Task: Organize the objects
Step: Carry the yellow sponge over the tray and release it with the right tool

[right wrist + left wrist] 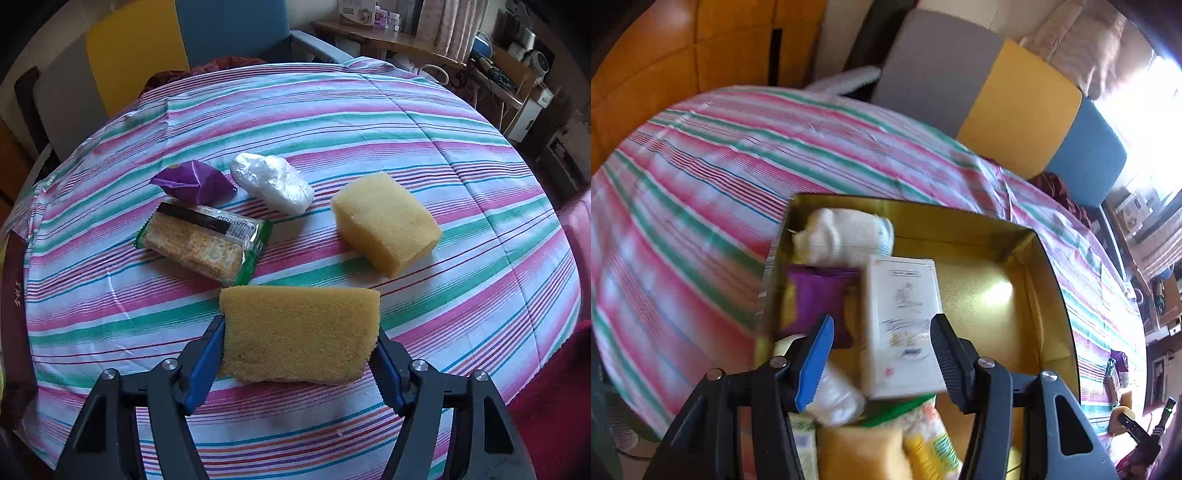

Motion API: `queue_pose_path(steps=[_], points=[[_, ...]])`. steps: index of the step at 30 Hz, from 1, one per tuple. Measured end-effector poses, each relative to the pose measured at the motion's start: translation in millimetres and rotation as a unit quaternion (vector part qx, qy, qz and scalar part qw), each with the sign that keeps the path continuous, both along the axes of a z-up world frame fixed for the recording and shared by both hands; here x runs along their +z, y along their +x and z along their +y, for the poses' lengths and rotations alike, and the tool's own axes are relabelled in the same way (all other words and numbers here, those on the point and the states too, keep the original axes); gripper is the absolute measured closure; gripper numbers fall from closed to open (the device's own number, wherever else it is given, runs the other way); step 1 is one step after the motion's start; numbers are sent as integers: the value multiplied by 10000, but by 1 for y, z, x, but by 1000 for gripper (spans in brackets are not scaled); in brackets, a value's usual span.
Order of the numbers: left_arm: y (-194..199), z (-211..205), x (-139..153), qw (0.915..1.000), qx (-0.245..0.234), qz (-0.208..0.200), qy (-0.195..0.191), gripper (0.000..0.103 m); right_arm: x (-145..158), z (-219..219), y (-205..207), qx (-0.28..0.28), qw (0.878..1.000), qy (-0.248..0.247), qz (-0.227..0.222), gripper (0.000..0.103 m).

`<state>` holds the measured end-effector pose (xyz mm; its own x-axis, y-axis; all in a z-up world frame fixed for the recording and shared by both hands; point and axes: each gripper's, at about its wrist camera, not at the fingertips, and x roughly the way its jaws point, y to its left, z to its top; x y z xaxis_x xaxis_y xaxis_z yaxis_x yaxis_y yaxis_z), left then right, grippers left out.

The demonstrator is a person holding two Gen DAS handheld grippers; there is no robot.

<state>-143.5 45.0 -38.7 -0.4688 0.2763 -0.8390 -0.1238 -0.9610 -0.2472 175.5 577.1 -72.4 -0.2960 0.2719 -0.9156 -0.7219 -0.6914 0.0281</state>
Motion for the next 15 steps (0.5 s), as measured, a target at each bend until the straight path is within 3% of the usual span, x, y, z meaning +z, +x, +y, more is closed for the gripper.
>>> queue_pose_path(steps=[4,9,12,15], points=[[25,-18,9,9996,82,278,-26,48,15,-3,6,-79,9993,244,271,32],[45,-37,7,9993,161,348,-2,48,34,-18,6,-20,9978,318,582,32],[55,-42,5,9991,131,407,-72,48,51,-40,-10,148,9956,284,880,32],[65,-41,10,9978,62,633,-196,48,68,-75,-52,620,9909,213,1171,32]])
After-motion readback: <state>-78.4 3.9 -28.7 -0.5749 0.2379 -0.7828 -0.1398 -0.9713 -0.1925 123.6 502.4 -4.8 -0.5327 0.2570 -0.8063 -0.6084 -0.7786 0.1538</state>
